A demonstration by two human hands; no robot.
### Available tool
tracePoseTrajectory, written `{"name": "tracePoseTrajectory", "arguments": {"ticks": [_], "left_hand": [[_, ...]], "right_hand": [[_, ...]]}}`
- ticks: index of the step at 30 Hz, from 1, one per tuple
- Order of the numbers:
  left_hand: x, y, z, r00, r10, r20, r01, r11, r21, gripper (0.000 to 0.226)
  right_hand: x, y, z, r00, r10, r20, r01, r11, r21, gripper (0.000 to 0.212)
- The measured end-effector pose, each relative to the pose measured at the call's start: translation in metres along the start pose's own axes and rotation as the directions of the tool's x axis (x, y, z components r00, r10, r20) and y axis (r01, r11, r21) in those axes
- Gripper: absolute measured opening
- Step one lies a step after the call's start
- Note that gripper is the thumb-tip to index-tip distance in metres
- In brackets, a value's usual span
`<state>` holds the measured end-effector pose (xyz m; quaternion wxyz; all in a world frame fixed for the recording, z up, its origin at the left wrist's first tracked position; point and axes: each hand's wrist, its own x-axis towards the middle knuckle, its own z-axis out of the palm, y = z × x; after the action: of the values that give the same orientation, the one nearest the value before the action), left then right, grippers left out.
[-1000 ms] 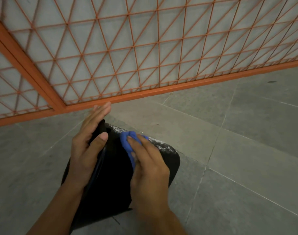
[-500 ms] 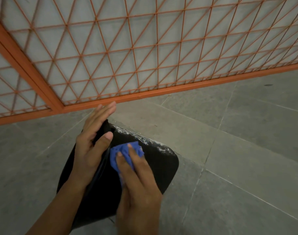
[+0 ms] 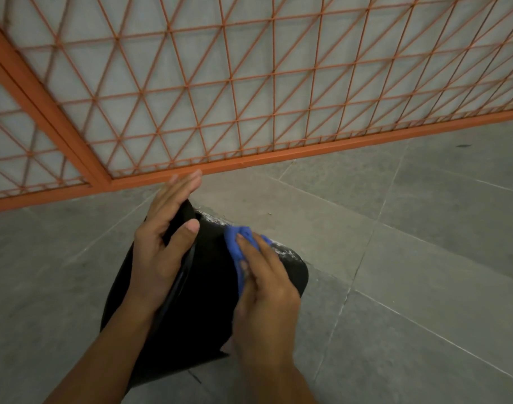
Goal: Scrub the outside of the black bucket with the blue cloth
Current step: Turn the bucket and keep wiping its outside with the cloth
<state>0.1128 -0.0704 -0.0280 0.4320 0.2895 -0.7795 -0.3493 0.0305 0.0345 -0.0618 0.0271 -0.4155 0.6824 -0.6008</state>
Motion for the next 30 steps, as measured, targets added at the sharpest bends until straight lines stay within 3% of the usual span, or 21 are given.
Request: {"name": "tracePoseTrajectory", "arguments": {"ticks": [3,6,8,11,16,20,22,24,26,30], "left_hand": [[-0.001,-0.001,-0.001,1.000,0.026,0.015,-0.027,1.000,0.009,0.062],[-0.002,-0.004,-0.007,1.000,0.012,-0.003,-0.012,1.000,-0.020,0.055],[-0.002,-0.004,-0.009,1.000,0.003,-0.010,-0.003,1.000,-0.020,0.054],[-0.002,-0.002,-0.008,1.000,0.013,0.008,-0.013,1.000,-0.022,0.059],[-0.004,-0.002,-0.009,1.000,0.016,0.001,-0.016,1.000,-0.004,0.057],[-0.004,0.003,-0.003,0.999,0.034,0.022,-0.034,0.999,0.009,0.071],[-0.005,0.002,-0.004,0.998,0.055,0.036,-0.055,0.998,0.018,0.069],[-0.005,0.001,-0.006,0.998,0.047,0.030,-0.047,0.999,0.025,0.069],[-0.005,0.001,-0.005,0.999,0.031,0.023,-0.032,0.999,0.026,0.070],[-0.004,0.004,-0.001,0.998,0.054,0.026,-0.055,0.998,0.027,0.071]], "right_hand": [[-0.012,-0.003,-0.002,1.000,-0.007,-0.005,0.007,0.998,0.068,0.029],[0.001,0.003,0.000,0.996,-0.024,0.090,0.017,0.996,0.083,0.029],[0.009,0.017,-0.004,0.989,0.040,0.140,-0.046,0.998,0.045,0.029],[-0.005,0.023,-0.009,0.987,0.134,0.090,-0.136,0.990,0.023,0.036],[0.000,0.027,-0.005,0.995,0.034,0.094,-0.039,0.998,0.046,0.033],[0.002,0.048,-0.017,0.954,0.288,0.078,-0.289,0.957,-0.005,0.033],[-0.005,0.044,-0.017,0.969,0.242,0.044,-0.241,0.970,-0.037,0.035],[0.001,0.047,-0.016,0.978,0.180,0.103,-0.178,0.984,-0.028,0.036],[0.016,0.057,-0.020,0.962,0.221,0.161,-0.218,0.975,-0.034,0.032],[0.018,0.070,-0.031,0.923,0.365,0.124,-0.355,0.930,-0.094,0.028]]}}
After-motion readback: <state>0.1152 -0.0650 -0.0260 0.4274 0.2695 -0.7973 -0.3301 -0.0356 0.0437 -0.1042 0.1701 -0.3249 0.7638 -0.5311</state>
